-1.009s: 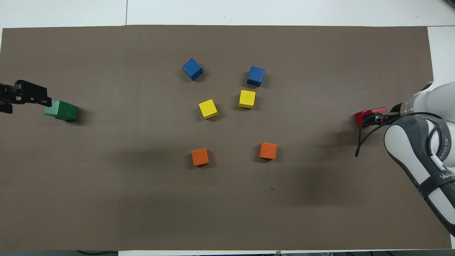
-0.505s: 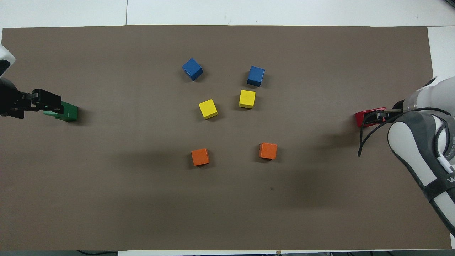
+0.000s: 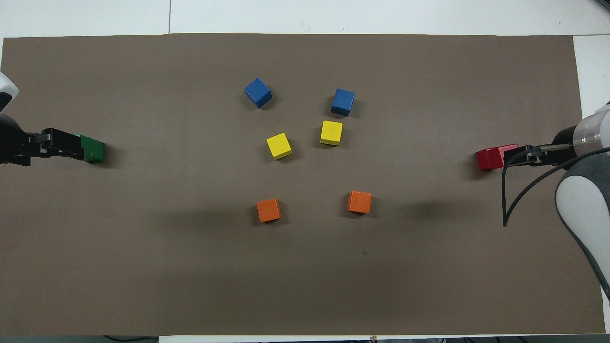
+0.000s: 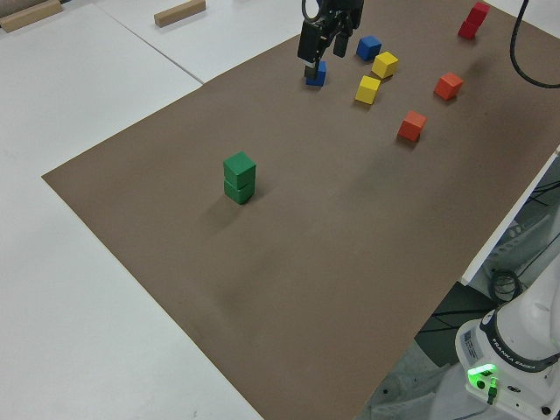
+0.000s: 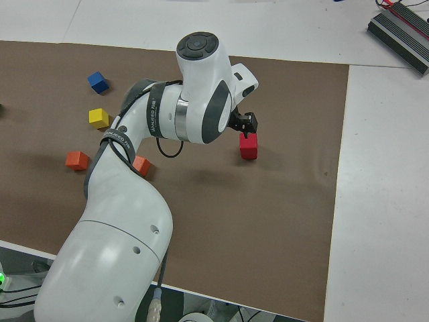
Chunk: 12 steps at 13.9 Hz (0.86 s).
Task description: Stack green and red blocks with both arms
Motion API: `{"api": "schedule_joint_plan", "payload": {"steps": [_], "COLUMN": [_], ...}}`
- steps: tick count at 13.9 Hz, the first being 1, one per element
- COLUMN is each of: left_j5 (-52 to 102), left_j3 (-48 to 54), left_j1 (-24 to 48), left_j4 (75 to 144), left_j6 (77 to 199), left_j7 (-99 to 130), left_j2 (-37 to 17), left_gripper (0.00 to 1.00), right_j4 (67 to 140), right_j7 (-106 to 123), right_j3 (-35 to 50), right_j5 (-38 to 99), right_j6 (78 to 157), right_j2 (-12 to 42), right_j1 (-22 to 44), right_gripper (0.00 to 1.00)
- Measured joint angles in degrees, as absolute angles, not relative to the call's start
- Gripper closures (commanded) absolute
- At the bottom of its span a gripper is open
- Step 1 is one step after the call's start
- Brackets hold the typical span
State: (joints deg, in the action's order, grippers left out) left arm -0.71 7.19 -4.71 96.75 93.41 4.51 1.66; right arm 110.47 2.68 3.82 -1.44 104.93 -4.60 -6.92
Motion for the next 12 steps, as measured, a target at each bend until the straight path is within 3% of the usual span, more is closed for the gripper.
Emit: {"api": "schedule_joint_plan", "payload": {"steps": [2,5,12], "left_j5": [-0.53,-0.5,0.82], "left_j3": [7.18,7.18,7.05], "left_j1": [-4.71,-4.71,-4.72], "left_j4": [96.8,96.8,96.8], "left_j6": [93.41,93.41,93.55], "left_j7": [4.51,4.51,4.55], "left_j2": [1.67,1.67,1.67], "left_gripper": [0.0,0.0,0.0], "right_j4": [105.64,99.36,94.96], "right_j7": [2.66,2.66,2.65], "right_j3": [4.03,3.96,3.85], "right_j5": [-1.44,-1.44,-1.44], "right_j6": [96.68,90.39,89.38], "right_j2": [-5.47,-5.41,-2.6], "right_j1": [-6.86,-6.92,-7.09], "right_gripper": [0.0,0.0,0.01]}}
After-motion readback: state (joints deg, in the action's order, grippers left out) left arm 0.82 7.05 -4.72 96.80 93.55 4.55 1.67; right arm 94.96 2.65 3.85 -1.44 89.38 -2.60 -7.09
